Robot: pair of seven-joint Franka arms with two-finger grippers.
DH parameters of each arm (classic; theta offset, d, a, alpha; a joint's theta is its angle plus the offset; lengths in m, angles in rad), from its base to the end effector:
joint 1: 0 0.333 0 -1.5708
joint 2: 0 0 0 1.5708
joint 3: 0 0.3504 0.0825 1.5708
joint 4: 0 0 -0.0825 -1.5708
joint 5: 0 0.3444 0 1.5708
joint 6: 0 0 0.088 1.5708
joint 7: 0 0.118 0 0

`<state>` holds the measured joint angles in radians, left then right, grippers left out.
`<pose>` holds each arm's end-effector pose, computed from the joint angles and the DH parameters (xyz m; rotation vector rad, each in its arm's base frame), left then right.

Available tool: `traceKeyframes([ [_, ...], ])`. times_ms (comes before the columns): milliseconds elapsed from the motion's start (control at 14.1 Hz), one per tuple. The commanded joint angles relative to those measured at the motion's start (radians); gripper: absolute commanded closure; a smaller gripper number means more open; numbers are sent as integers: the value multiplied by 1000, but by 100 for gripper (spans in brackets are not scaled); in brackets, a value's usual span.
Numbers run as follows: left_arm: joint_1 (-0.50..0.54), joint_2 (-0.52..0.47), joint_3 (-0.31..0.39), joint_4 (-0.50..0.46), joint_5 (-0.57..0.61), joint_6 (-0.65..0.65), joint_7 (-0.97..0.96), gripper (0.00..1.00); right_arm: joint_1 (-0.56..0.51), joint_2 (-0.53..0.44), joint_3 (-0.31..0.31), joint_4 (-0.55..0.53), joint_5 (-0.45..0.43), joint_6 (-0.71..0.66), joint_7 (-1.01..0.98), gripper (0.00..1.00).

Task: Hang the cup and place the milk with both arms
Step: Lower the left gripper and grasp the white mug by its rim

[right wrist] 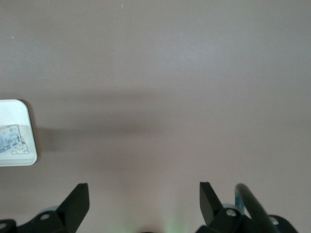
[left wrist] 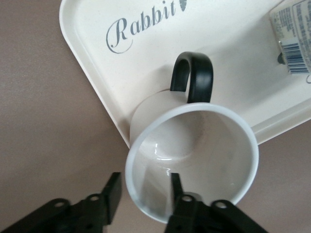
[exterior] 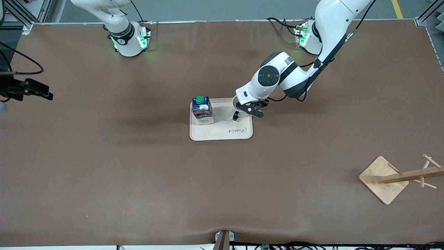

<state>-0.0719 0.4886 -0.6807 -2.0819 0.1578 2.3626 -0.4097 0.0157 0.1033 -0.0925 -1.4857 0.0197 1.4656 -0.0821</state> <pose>0.4248 -0.3692 0.2806 2.9466 -0.6237 -0.2724 0.5356 -0.0357 0.6215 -3.1159 -0.0095 0.1900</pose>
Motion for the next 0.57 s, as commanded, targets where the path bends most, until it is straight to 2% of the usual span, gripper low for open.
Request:
traceKeyframes([
  [0,-2,21,3,28,37,3,-9,100,-8,7,7,27,16,-10,-13,0],
  [212,3,16,18,54,40,-9,-8,100,-11,24,7,2,25,-25,-2,0],
  [354,14,7,18,101,42,-38,-9,100,-8,24,7,-17,87,-27,-2,0],
  [495,17,-15,18,192,40,-156,-11,100,-5,24,7,-36,135,-19,-1,0],
])
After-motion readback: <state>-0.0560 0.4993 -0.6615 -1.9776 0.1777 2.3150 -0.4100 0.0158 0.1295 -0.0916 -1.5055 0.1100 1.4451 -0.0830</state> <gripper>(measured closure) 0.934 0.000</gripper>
